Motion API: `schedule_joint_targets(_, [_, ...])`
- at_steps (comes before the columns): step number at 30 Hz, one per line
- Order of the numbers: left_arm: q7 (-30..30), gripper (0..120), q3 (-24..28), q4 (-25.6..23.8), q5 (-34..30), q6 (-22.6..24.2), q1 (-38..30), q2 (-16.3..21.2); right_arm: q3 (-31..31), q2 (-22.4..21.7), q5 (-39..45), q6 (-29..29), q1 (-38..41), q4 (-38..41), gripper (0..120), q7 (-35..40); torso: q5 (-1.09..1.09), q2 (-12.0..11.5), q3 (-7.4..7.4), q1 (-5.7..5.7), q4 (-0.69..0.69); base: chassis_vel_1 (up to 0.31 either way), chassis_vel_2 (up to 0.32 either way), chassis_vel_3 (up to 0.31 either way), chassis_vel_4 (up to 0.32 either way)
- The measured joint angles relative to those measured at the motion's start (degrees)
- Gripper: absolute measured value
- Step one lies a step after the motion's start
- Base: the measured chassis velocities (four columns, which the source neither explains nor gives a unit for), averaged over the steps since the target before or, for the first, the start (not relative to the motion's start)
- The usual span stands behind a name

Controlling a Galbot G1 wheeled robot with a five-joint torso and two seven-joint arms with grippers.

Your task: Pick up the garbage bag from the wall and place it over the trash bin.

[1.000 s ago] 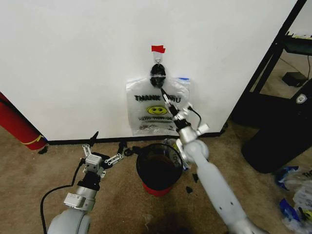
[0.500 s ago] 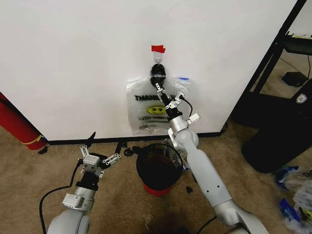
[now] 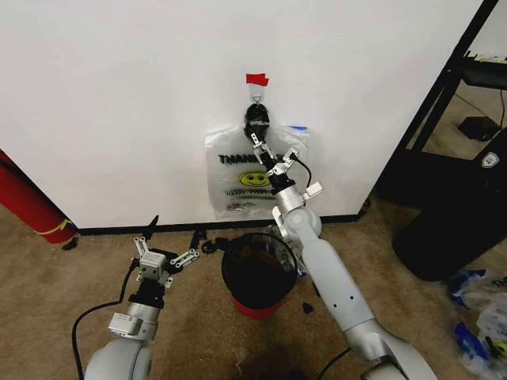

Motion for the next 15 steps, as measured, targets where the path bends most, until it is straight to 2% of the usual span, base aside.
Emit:
schedule_joint_targets(3, [0.0,100,0.1,0.3,0.1,-0.1,-0.2,-0.1,0.1,-0.2,-0.3,0.0,0.4,-0.4,57,-0.1,0.0,0.0,0.0,0.0,0.0,0.0,0.0,0.0,0.0])
schedule_joint_targets(4, [0.0,100,0.1,0.3,0.1,-0.1,-0.2,-0.1,0.1,-0.2,-0.3,0.0,0.4,-0.4,57,-0.1,0.0,0.0,0.0,0.0,0.0,0.0,0.0,0.0,0.0])
schedule_joint_targets(8, [0.0,100,0.2,0.5,0.1,-0.1,-0.3,0.1,0.2,-0.2,-0.8,0.1,1.2,-1.6,39,-0.3,0.0,0.0,0.0,0.0,0.0,0.0,0.0,0.0,0.0])
schedule_joint_targets(11, [0.0,100,0.2,0.5,0.1,-0.1,-0.3,0.2,0.3,-0.2,-1.0,0.2,1.5,-2.3,32,-0.5,0.0,0.0,0.0,0.0,0.0,0.0,0.0,0.0,0.0])
schedule_joint_targets(15, [0.0,100,0.1,0.7,0.1,-0.1,-0.4,0.6,0.5,-0.2,-1.4,0.3,1.8,-3.1,15,-0.7,0.0,0.0,0.0,0.0,0.0,0.0,0.0,0.0,0.0])
